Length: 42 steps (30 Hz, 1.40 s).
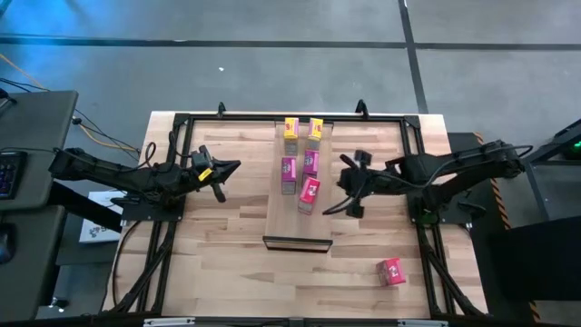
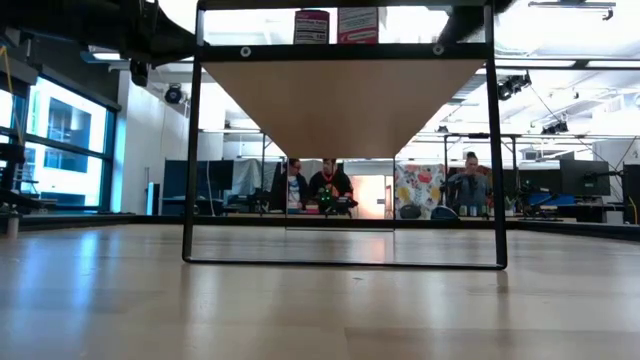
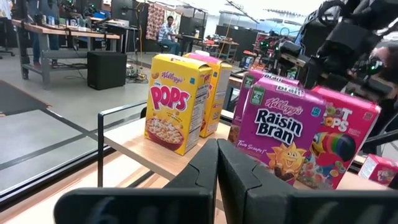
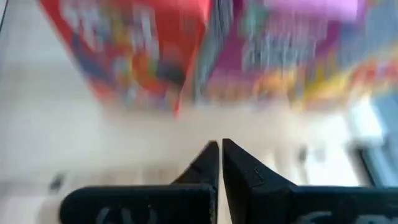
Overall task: Stack cereal on shelf
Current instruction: Put the red cereal box on the shelf
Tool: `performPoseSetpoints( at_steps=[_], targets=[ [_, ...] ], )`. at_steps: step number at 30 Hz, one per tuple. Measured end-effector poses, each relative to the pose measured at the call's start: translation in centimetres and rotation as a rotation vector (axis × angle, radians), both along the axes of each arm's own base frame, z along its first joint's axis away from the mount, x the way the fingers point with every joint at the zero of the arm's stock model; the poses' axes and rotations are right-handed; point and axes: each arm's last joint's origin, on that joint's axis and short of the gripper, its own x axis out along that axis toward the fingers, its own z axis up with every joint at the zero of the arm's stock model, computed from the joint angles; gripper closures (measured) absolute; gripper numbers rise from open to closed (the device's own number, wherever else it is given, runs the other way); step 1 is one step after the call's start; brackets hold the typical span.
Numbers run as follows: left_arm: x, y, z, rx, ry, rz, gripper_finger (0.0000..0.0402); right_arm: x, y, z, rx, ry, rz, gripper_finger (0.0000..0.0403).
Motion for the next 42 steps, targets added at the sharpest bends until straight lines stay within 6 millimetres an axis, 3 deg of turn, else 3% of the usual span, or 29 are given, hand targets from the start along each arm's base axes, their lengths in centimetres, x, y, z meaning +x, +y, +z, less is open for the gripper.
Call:
performPoseSetpoints(
  at_steps=[7,13,19,27,31,36,42],
  targets=[
    [0.0,0.0,-0.2,-0.006,0.015,-0.001,0.0402,-4.0,2.4,-0.9,0.367,0.220,-0.116,0.0403],
    [0.0,0.0,-0.2,-0.021,0.011,-0.001,0.0401,-6.0,6.1,-2.1,0.475,0.270,-0.182,0.0403],
    [0.0,0.0,-0.2,-0.021,0.010,-0.001,0.0401,-7.3,8.1,-2.1,0.531,0.238,-0.269,0.0403],
    [0.0,0.0,-0.2,-0.022,0.009,-0.001,0.0401,-7.0,7.9,-2.0,0.517,0.188,-0.300,0.0403],
    [0.0,0.0,-0.2,-0.022,0.009,-0.001,0.0402,-6.6,7.3,-2.0,0.524,0.127,-0.405,0.0400],
    [0.0,0.0,-0.2,-0.022,0.009,-0.001,0.0402,-7.2,6.7,-2.3,0.596,0.204,-0.581,0.0349],
    [0.0,0.0,-0.2,-0.038,0.001,-0.001,0.0402,-8.0,6.4,-2.6,0.615,0.289,-0.706,0.0227]
  ],
)
